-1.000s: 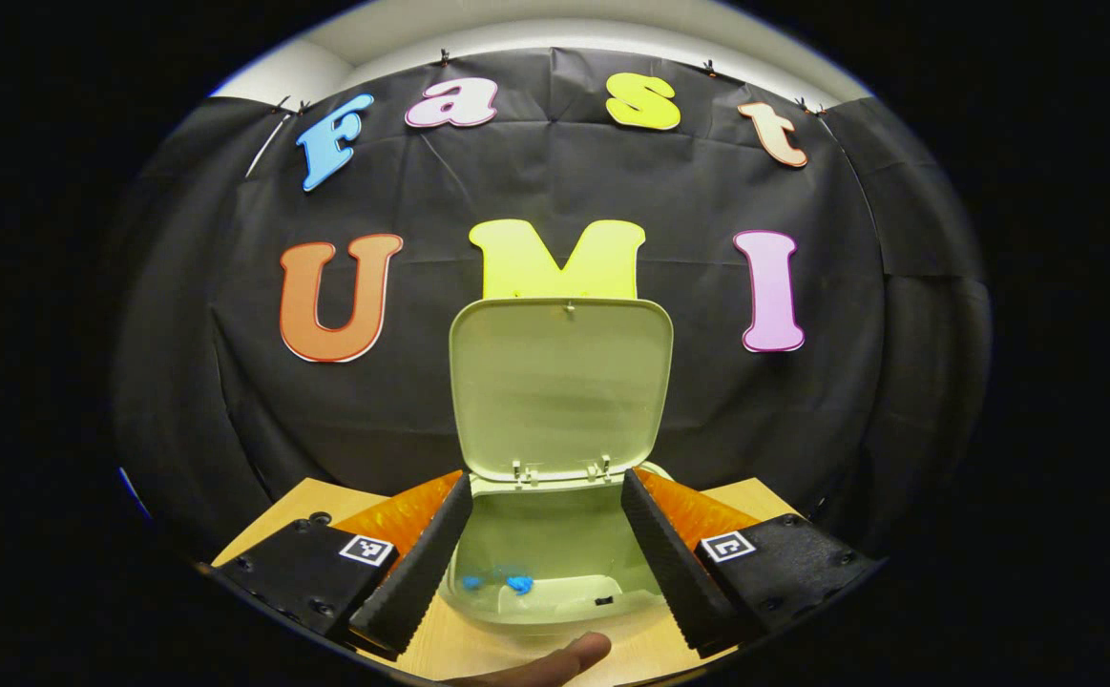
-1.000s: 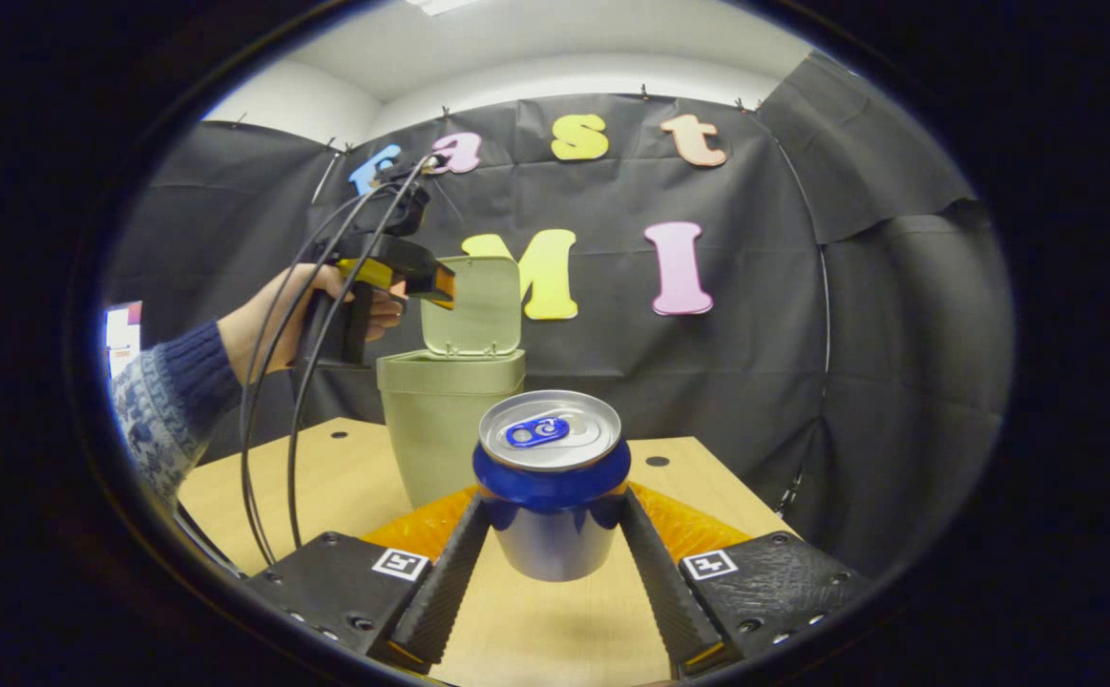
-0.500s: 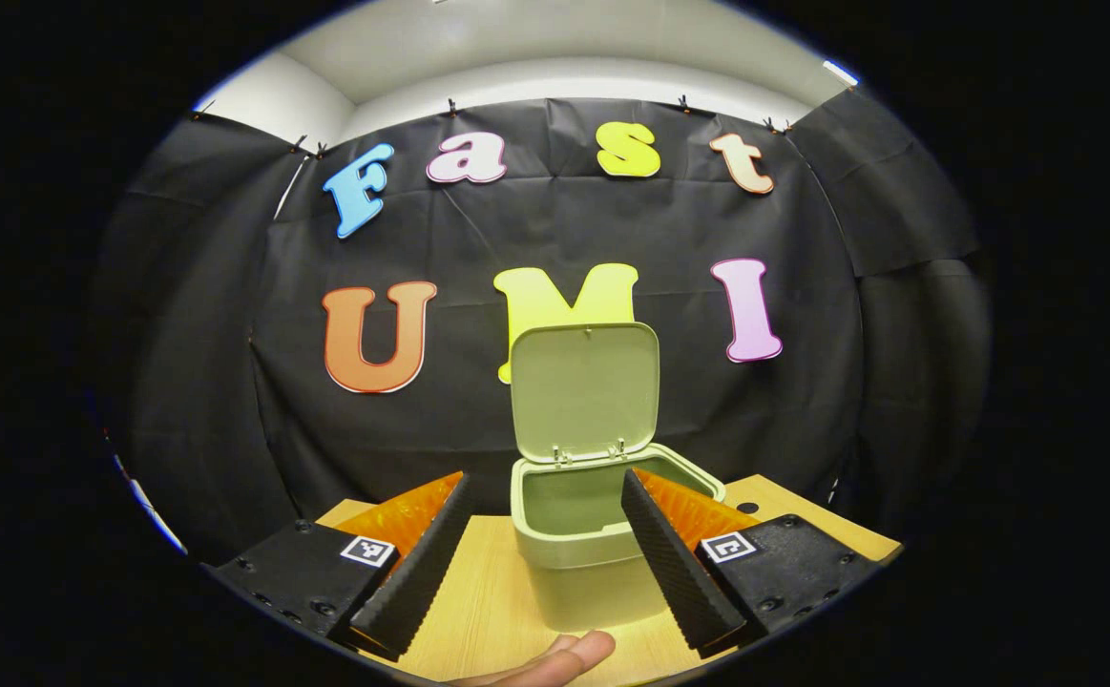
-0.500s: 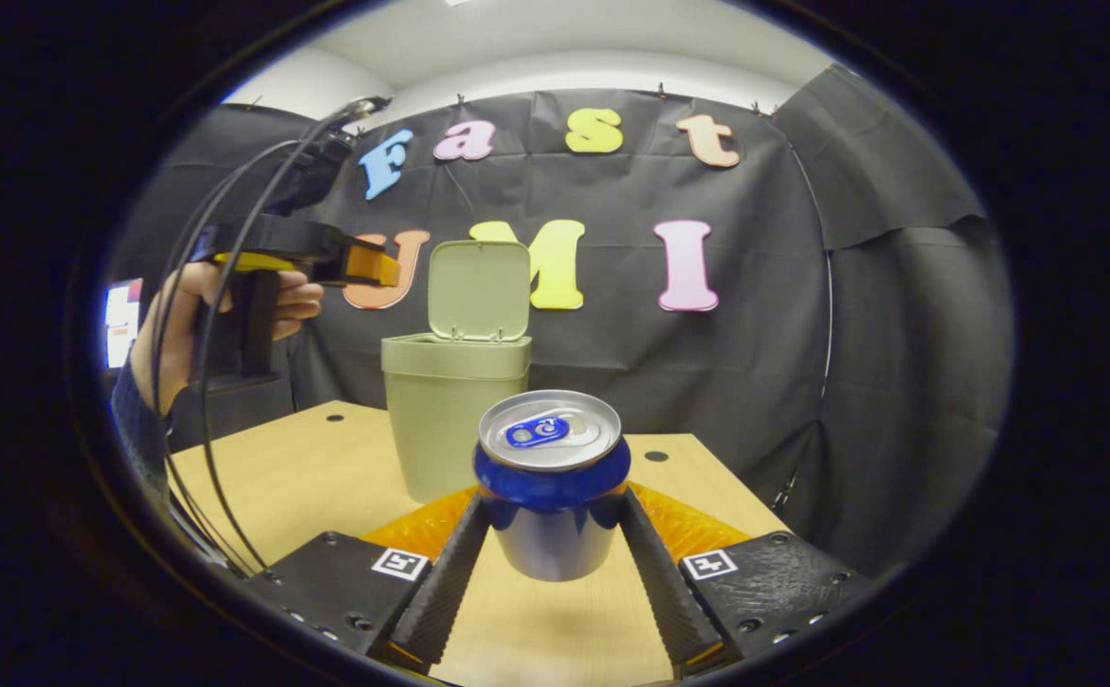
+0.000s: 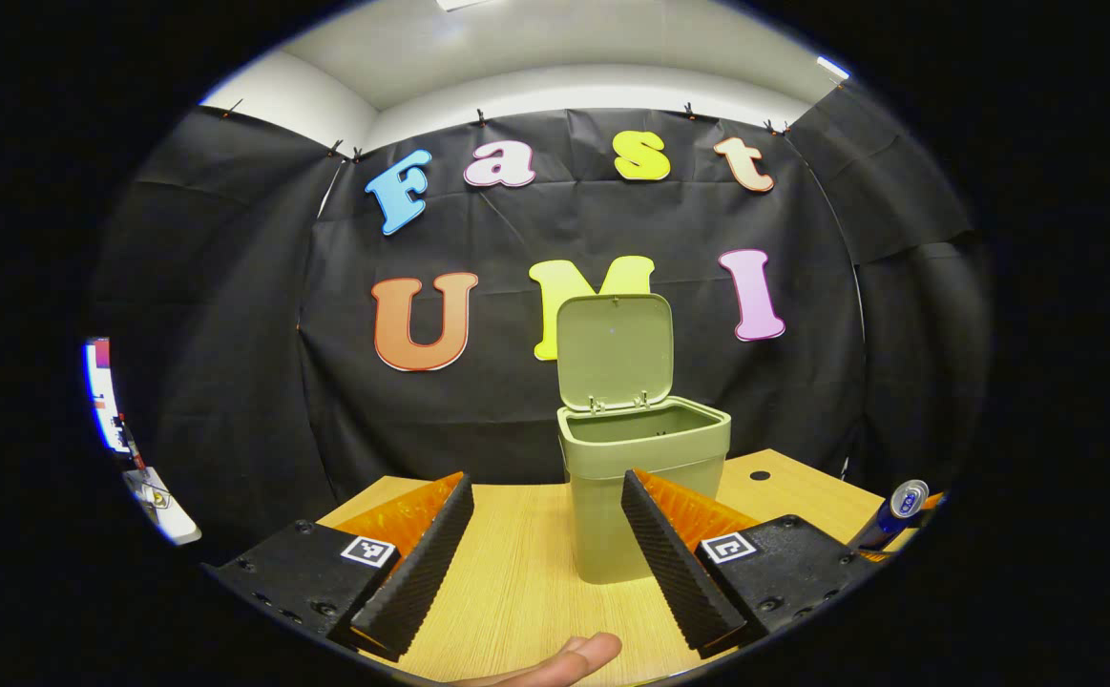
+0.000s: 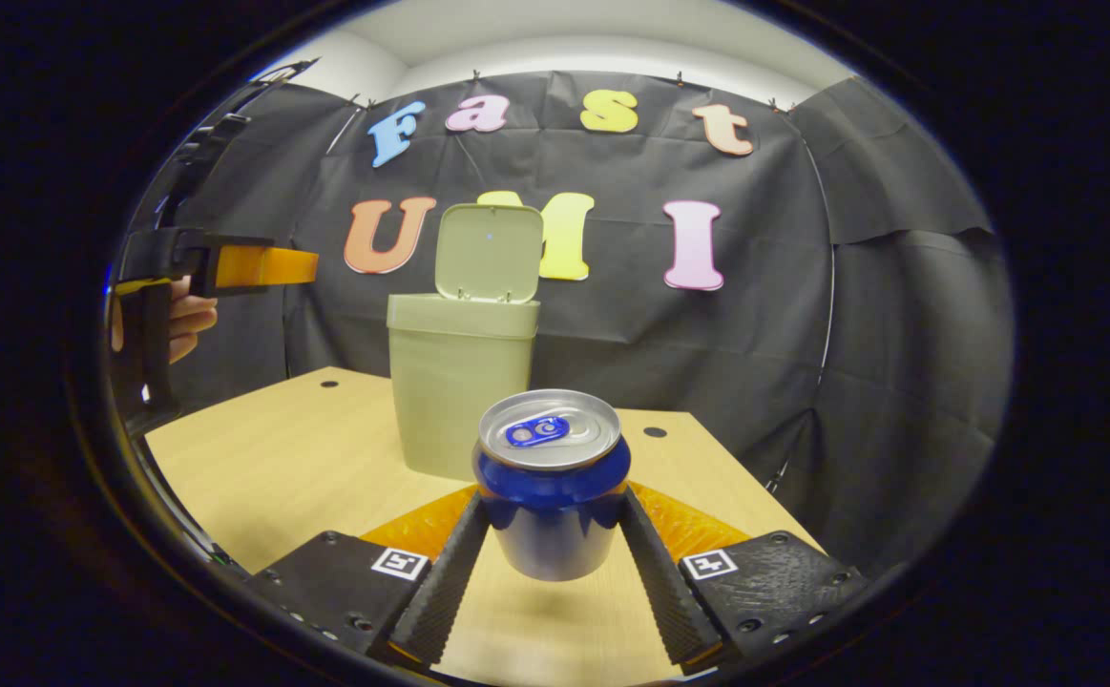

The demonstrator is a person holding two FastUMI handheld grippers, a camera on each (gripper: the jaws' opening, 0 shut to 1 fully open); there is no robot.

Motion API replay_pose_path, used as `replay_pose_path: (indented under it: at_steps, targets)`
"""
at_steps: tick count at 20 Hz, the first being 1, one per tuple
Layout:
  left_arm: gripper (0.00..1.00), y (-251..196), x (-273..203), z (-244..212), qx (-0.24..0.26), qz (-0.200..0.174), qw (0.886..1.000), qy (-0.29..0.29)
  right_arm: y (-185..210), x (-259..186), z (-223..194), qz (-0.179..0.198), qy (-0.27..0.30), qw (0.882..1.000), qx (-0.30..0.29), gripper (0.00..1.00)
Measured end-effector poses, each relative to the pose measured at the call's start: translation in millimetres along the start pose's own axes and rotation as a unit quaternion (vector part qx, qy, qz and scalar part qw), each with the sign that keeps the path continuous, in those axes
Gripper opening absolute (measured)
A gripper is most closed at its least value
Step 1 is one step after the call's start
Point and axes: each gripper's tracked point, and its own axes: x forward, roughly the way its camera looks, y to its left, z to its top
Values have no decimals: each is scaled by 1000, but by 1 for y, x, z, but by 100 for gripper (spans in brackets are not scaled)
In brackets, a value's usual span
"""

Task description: Press the lid of the desktop garbage bin to open it, pick up the crumpled paper on the desktop and throw it into the bin, then pick up the pop can on the desktop and drop it into the bin, and finally close the garbage bin lid.

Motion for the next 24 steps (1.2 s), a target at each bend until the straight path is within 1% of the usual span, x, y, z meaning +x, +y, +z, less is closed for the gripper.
replay_pose_path:
  at_steps: [3,5,8,10,11,13,17,20,24]
  targets:
    - [100,13,-9,-29,-7,8,1000,10,10,-7,-1,1,-3,1000,-3,81]
    - [100,14,-12,-41,-16,2,1000,18,18,-11,-1,5,-9,1000,-6,81]
    - [100,20,-16,-44,-13,3,1000,13,28,-12,0,11,-10,1000,-7,81]
    - [100,17,-22,-43,-13,-3,1000,5,38,-12,2,23,-7,1000,2,81]
    - [100,17,-25,-43,-10,-7,1000,2,43,-11,6,29,-5,1000,4,82]
    - [100,21,-29,-44,-4,-6,1000,-3,50,-8,15,34,-5,999,0,81]
    - [100,31,-30,-49,-10,-1,1000,7,54,-1,53,37,-19,999,-4,81]
    - [100,41,-31,-47,-19,3,1000,8,58,6,93,43,-30,999,-1,81]
    - [100,62,-33,-47,-19,22,1000,6,76,24,140,72,-27,997,-2,81]
